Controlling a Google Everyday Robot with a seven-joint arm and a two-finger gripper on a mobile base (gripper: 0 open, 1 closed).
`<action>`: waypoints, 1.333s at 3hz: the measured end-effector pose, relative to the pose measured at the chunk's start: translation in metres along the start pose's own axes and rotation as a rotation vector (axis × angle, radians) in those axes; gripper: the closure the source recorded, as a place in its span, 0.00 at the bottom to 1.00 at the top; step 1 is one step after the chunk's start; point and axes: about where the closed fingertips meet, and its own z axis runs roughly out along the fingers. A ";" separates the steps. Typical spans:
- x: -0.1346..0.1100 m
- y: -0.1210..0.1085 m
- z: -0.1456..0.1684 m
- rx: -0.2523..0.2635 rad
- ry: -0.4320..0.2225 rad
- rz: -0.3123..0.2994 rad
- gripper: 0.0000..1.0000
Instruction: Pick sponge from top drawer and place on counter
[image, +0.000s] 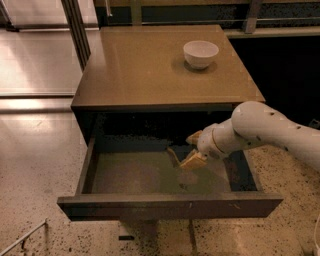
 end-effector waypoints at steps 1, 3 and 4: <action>0.002 -0.006 0.021 0.039 -0.017 0.001 0.39; 0.016 -0.019 0.053 0.106 0.005 0.053 0.24; 0.026 -0.026 0.061 0.133 0.027 0.100 0.23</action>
Offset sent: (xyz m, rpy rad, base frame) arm 0.0363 0.0122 -0.0536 -0.0038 -0.0762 -0.1128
